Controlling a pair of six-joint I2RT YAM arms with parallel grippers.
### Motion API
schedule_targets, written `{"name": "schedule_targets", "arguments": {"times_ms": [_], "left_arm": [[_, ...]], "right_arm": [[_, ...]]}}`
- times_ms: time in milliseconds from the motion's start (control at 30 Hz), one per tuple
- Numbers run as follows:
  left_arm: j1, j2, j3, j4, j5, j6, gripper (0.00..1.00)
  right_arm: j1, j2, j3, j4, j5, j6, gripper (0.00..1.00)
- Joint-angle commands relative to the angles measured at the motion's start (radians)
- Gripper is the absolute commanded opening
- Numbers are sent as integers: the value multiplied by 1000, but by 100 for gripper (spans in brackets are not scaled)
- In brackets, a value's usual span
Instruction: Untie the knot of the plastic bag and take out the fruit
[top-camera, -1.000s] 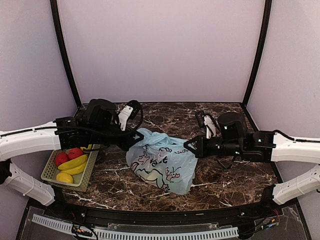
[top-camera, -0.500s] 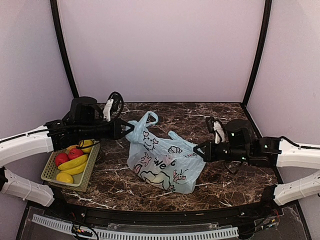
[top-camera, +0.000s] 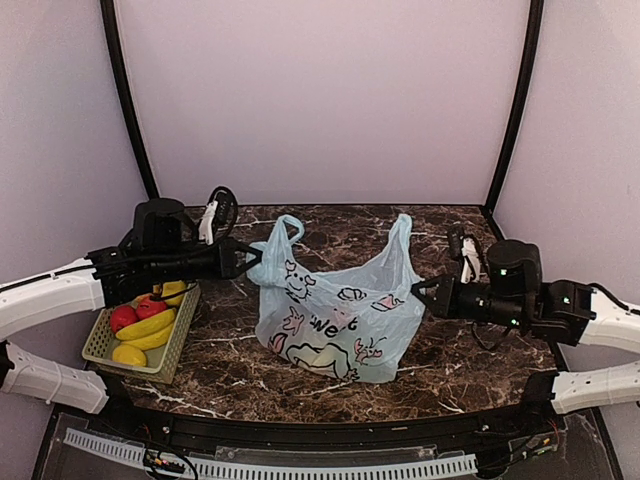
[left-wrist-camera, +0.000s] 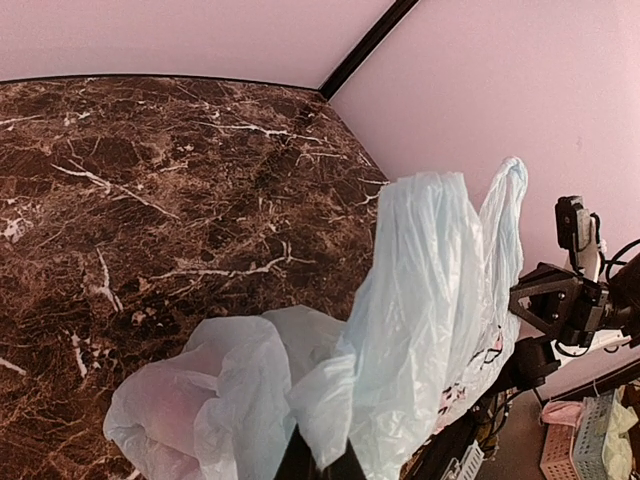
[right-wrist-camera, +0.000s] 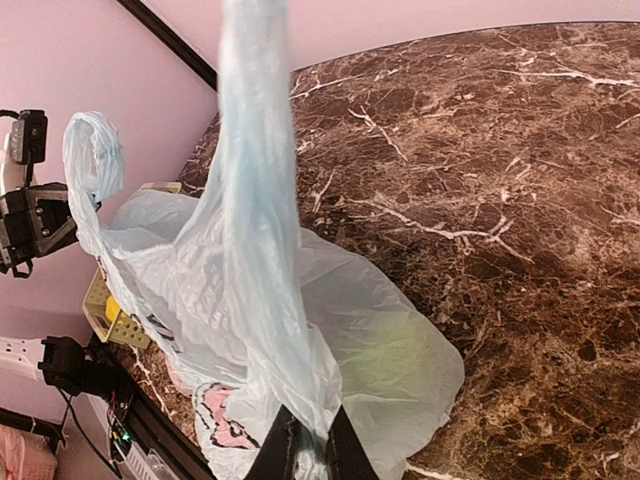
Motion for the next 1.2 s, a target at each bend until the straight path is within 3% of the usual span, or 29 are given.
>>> {"name": "schedule_targets", "arguments": {"times_ms": [0, 333, 500, 600, 700, 967, 1167], "left_arm": [[30, -43, -37, 24, 15, -18, 1], [65, -50, -47, 18, 50, -3, 1], [66, -47, -54, 81, 137, 17, 1], [66, -44, -51, 76, 144, 18, 1], [66, -42, -52, 68, 145, 16, 1], [65, -44, -51, 56, 149, 12, 1], [65, -36, -55, 76, 174, 13, 1]], "right_arm": [[-7, -19, 22, -74, 56, 0, 9], [-27, 4, 116, -133, 86, -84, 18], [-139, 99, 226, -133, -113, -196, 33], [-200, 169, 293, -132, -245, -253, 48], [-256, 254, 353, -132, -349, -281, 56], [-324, 407, 416, -118, -418, -302, 54], [-395, 440, 403, -59, -481, -292, 45]]}}
